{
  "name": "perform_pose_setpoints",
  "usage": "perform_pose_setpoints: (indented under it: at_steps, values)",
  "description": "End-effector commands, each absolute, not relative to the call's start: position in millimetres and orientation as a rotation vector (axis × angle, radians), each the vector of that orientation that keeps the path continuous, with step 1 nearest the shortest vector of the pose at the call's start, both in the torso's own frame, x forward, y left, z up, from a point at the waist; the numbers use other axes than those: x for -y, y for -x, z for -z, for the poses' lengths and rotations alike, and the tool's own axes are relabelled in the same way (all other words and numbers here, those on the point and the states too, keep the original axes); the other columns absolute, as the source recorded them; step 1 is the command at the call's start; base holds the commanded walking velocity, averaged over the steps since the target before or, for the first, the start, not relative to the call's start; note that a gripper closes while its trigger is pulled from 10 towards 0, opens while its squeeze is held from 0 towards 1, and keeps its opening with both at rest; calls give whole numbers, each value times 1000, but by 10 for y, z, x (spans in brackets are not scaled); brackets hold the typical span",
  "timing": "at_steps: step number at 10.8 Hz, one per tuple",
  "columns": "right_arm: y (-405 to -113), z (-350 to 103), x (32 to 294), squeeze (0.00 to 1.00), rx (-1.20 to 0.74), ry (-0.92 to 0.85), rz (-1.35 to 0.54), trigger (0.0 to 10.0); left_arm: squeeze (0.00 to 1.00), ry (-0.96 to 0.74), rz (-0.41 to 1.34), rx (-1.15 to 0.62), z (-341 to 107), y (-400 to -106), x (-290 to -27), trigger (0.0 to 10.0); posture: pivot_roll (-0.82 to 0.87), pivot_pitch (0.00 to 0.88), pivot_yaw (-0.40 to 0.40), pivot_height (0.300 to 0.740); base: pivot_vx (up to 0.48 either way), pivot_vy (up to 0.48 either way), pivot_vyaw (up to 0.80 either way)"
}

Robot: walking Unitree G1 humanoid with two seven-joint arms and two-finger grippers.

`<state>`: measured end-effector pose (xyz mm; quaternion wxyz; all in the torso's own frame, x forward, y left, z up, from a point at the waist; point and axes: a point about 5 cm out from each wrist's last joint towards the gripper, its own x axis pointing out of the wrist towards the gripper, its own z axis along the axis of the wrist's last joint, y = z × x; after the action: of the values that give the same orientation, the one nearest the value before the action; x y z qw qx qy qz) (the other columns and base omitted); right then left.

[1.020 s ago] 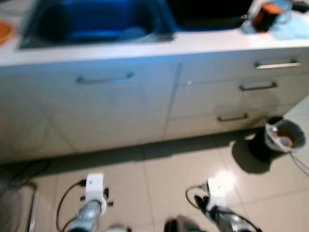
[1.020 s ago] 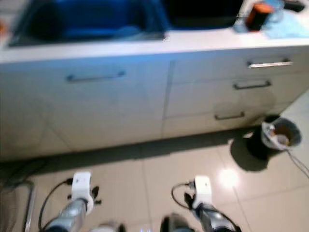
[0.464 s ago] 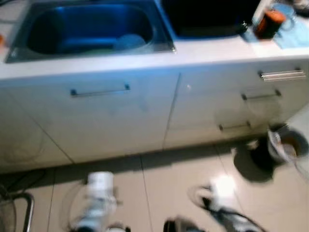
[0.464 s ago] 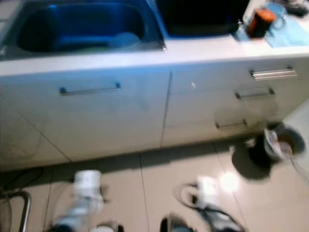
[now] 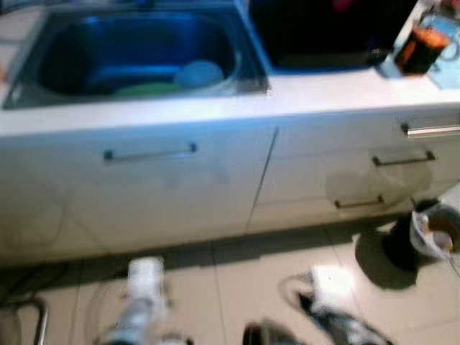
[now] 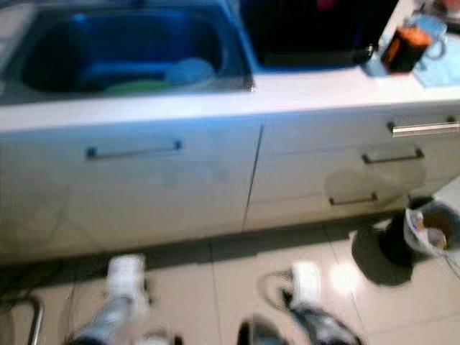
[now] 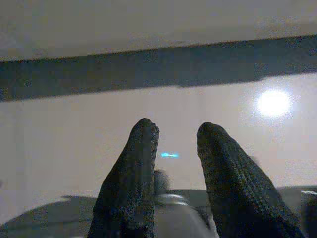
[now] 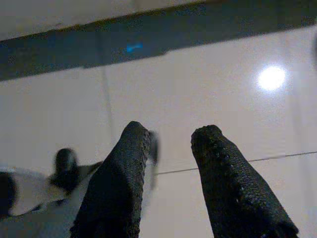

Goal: Kitchen organization

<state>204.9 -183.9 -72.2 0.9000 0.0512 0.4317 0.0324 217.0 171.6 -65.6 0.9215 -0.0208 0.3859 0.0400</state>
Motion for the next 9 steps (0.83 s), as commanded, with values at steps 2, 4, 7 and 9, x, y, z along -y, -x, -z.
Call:
perform_pose_setpoints:
  at_steps: [2, 4, 7, 9]
  values:
    - [-2036, 735, 1788, 0, -900, -114, -81, 10000, 0, 20, -104, -811, 677, -2118, -1830, 10000, 53, 178, -53, 723, 343, 0, 0]
    - [-2039, 733, 1793, 0, -900, -113, -81, 10000, 0, 19, -99, -808, 673, -2126, -1823, 10000, 53, 176, -53, 723, 152, 0, 0]
    - [-2041, 732, 1790, 0, -900, -107, -85, 10000, 0, 9, -81, -782, 646, -2169, -1786, 10000, 54, 171, -52, 723, 0, 0, 0]
    - [-2059, 718, 1806, 0, -881, -82, -82, 10000, 0, -25, -55, -734, 608, -2205, -1783, 10000, 51, 168, -50, 723, 0, 0, 0]
